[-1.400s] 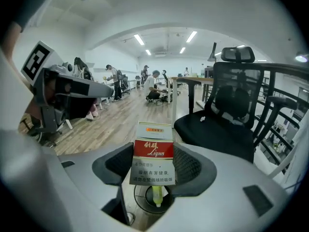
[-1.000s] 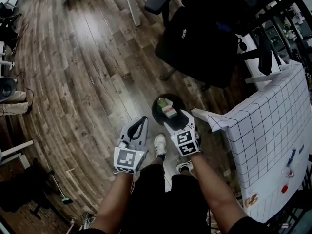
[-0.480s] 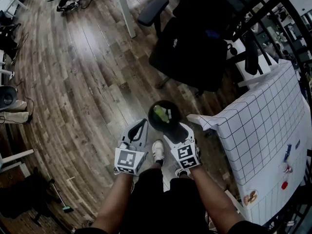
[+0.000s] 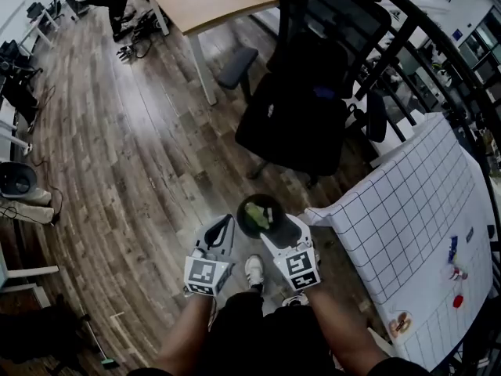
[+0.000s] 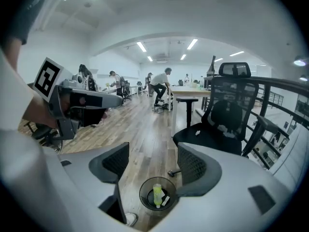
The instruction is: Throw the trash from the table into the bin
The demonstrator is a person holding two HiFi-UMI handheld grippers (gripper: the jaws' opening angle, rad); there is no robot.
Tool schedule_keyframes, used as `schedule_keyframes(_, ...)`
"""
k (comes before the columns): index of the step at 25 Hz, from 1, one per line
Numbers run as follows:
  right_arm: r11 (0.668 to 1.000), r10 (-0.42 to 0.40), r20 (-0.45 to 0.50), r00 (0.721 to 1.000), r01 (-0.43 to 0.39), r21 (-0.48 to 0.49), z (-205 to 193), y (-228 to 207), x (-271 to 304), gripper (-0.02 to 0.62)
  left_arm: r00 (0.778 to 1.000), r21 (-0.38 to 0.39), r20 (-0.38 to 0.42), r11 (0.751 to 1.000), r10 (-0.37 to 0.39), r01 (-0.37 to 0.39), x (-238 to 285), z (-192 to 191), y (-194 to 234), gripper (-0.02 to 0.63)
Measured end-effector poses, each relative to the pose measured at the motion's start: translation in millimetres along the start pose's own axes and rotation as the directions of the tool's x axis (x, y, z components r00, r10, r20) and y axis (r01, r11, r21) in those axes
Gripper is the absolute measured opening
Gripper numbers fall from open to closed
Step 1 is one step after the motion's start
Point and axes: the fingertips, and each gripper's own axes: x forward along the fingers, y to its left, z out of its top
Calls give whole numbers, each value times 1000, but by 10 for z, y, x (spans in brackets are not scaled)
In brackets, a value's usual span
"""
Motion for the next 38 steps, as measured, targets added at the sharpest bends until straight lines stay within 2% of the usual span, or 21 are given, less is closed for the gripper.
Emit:
schedule_keyframes(2, 1000, -11, 39, 999, 12, -16, 199, -30, -44, 319, 1000, -8, 23, 1000, 2, -2, -26, 147, 20, 18)
schedule_keyframes(5, 998, -50, 113, 992, 54, -33, 473, -112, -166, 233, 998, -14, 56, 1000, 3, -2, -66, 341, -20, 18)
schedule_keyframes(8, 995, -99, 184, 978, 101, -2, 668, -188, -358, 153, 996, -9, 85, 1000, -24, 25, -118, 503, -174, 18)
schedule_keyframes(12, 988, -154, 292, 944, 145, 53, 896, -251, -657, 50, 992, 20, 112, 998, -65, 64, -163, 662, -405, 18)
schedule_keyframes(14, 985, -173, 342, 924, 164, 56, 1017, -270, -797, 26, 990, 28, 118, 997, -74, 71, -159, 715, -480, 18)
schedule_keyframes(19, 982, -184, 425, 886, 178, 56, 1292, -318, -1066, 23, 987, 42, 142, 997, -70, 65, -135, 843, -585, 18)
schedule_keyframes(26, 977, -204, 463, 863, 206, 46, 1391, -392, -1325, 23, 977, 83, 202, 995, -73, 57, -109, 1113, -761, 18)
schedule_keyframes(31, 971, -228, 490, 841, 230, 57, 1313, -468, -1561, 23, 968, 96, 217, 990, -126, 107, -62, 1212, -1034, 18)
schedule_keyframes(34, 963, -264, 475, 839, 257, 82, 1245, -568, -1751, 23, 962, 110, 212, 983, -170, 150, -17, 1244, -1246, 18)
schedule_keyframes(38, 948, -313, 504, 805, 298, 112, 1180, -745, -2113, 23, 954, 124, 208, 973, -218, 195, 55, 1306, -1596, 18)
